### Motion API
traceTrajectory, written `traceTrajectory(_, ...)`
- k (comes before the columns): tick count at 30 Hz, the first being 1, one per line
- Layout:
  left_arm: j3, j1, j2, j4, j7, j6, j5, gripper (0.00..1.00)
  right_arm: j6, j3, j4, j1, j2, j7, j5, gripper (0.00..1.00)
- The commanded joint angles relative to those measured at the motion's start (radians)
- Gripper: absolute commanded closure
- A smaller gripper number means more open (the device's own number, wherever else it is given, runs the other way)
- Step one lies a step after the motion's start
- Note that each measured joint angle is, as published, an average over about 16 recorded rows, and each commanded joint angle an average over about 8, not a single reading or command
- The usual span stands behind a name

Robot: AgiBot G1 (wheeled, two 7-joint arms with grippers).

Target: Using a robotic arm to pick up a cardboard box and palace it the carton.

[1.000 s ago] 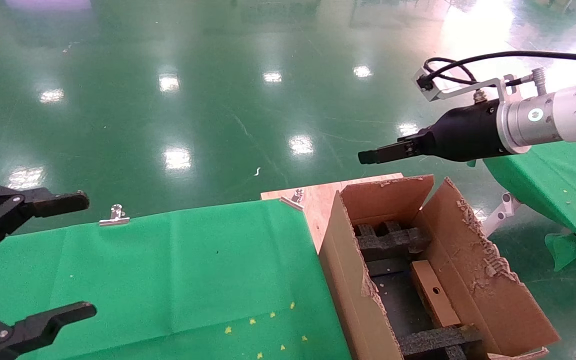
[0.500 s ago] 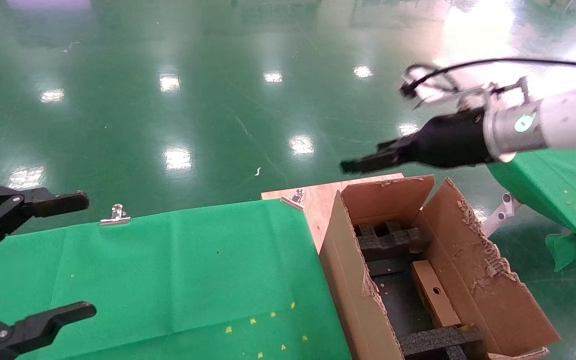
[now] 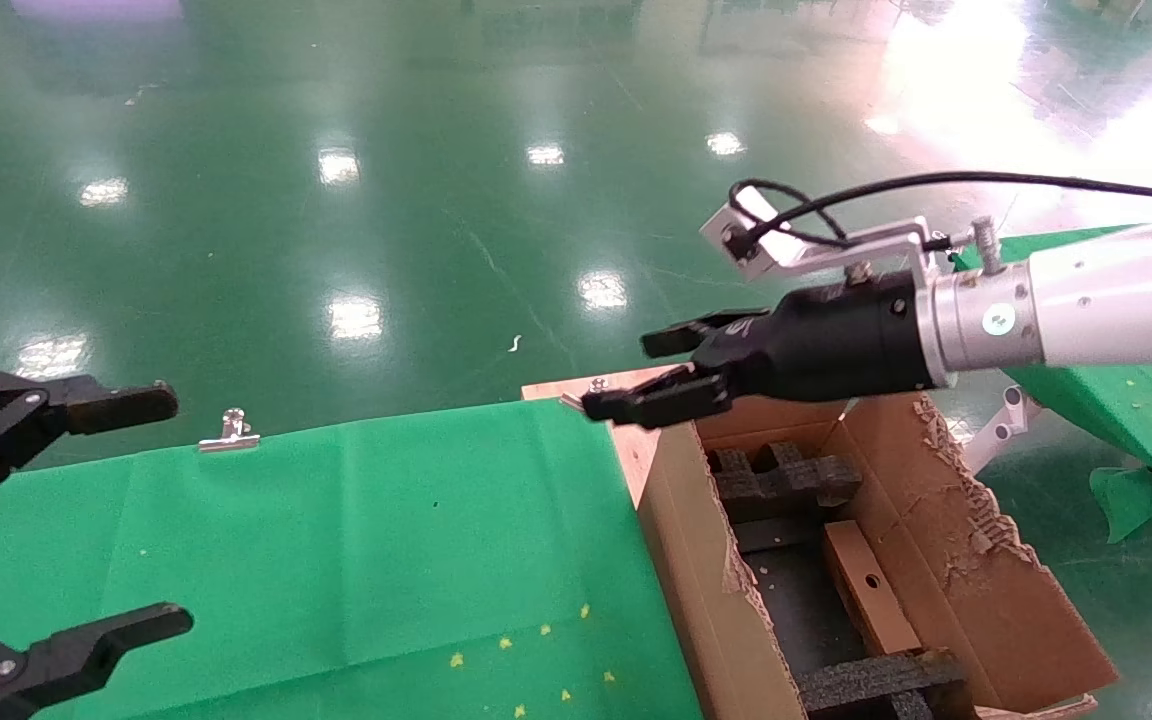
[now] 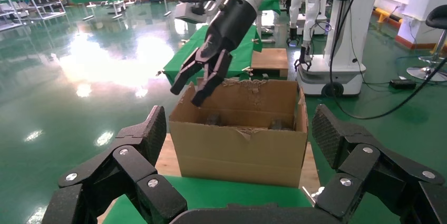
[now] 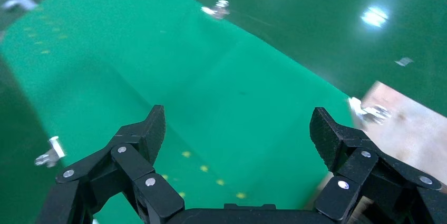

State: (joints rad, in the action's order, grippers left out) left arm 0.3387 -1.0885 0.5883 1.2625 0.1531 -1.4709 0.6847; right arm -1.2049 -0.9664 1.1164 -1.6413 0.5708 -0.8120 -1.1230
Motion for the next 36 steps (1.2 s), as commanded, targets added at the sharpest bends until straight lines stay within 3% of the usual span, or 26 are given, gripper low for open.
traceTrajectory(1,0.000,0.000,0.000,0.000,0.000,0.000,0.000,0.00,-0.015,0.036,0.009,0.029,0.002,0.032,0.020,0.00)
traceTrajectory(36,0.000,0.000,0.000,0.000,0.000,0.000,0.000,0.00,-0.272,0.643,0.157,0.530,0.038,0.584,0.367,0.00)
